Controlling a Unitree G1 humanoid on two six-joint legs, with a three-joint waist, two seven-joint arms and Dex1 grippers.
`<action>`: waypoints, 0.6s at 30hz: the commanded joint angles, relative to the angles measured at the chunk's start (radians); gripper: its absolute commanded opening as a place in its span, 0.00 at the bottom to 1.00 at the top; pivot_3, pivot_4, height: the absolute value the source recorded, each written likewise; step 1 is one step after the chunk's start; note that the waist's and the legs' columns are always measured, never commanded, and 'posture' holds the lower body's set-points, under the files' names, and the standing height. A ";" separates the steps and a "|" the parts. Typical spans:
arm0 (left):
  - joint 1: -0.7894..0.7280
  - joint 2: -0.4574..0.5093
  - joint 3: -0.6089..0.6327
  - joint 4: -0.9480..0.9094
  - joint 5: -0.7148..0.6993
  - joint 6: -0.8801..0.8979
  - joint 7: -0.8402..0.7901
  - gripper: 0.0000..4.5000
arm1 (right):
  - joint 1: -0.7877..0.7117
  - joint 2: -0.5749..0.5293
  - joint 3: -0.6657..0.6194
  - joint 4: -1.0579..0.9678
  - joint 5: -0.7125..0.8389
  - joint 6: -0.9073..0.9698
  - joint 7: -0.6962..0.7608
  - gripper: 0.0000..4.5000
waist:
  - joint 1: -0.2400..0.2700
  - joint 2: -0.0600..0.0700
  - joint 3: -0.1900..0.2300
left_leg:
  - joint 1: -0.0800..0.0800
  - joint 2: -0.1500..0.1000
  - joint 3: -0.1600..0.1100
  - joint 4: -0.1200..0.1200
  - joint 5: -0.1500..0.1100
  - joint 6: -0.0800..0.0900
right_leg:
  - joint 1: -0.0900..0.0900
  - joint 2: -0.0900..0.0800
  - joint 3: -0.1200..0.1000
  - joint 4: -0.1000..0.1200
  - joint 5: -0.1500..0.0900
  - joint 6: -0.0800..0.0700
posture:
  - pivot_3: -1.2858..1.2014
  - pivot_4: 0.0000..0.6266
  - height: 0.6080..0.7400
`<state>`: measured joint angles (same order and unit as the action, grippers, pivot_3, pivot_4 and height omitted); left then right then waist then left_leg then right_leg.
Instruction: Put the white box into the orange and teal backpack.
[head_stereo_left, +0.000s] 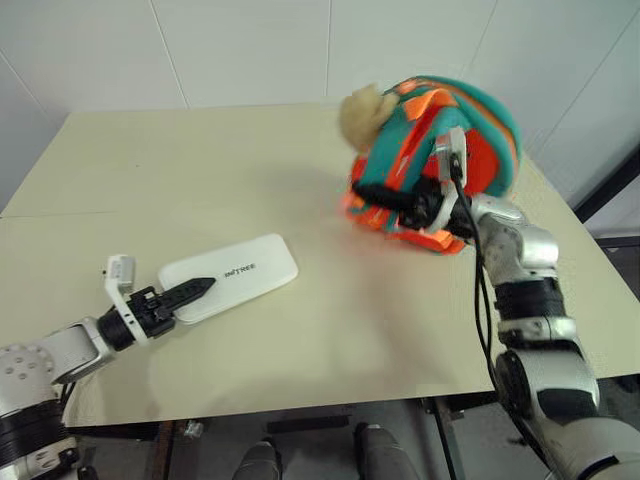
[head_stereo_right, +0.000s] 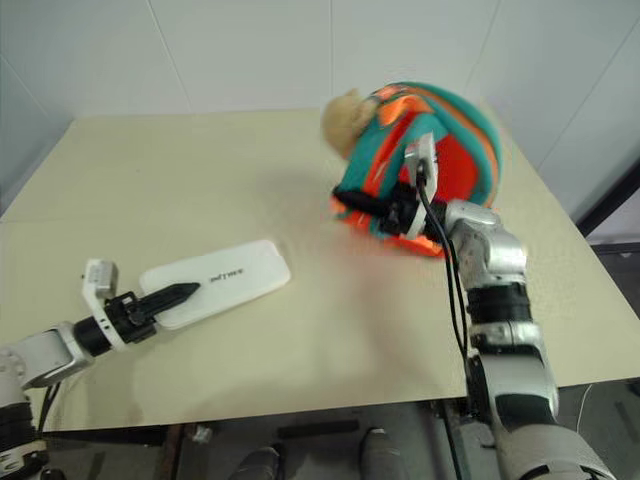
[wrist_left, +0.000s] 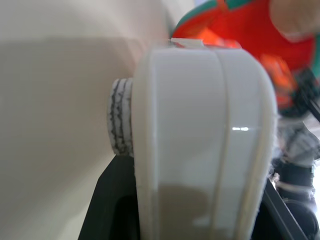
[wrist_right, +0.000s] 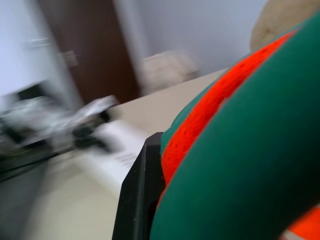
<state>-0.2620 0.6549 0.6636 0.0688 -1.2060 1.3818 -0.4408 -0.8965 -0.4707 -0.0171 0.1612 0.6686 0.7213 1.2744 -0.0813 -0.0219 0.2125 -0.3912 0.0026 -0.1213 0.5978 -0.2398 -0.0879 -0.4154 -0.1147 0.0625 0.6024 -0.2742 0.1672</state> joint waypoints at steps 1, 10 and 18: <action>0.050 0.068 0.043 -0.043 -0.019 -0.015 -0.065 0.30 | 0.053 -0.092 0.019 -0.254 0.186 0.217 0.081 0.03 | 0.006 0.000 0.000 | 0.000 0.000 0.000 0.000 0.000 0.000 | 0.000 0.000 0.000 -0.001 0.000 0.000 | 0.52 0.24 1.00; 0.090 0.066 0.113 -0.142 -0.072 -0.161 -0.148 0.30 | 0.185 -0.241 0.070 -0.320 0.205 0.280 0.141 0.03 | 0.038 -0.001 0.000 | 0.000 0.000 0.001 0.003 -0.001 0.001 | 0.003 0.000 0.000 -0.009 0.000 -0.004 | 0.52 0.24 1.00; 0.132 0.067 0.167 -0.311 -0.205 -0.241 -0.151 0.30 | 0.233 -0.230 0.140 -0.308 0.123 0.195 0.144 0.03 | 0.052 -0.001 -0.001 | 0.000 0.000 0.002 0.004 -0.003 0.002 | 0.003 0.000 0.000 -0.010 0.001 -0.002 | 0.52 0.24 1.00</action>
<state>-0.1378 0.7016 0.7976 -0.1939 -1.3631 1.1707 -0.5829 -0.6684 -0.7013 0.1170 -0.1314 0.7899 0.9353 1.4040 -0.0291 -0.0234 0.2118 -0.3914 0.0029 -0.1197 0.6021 -0.2427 -0.0860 -0.4127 -0.1148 0.0621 0.5927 -0.2730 0.1654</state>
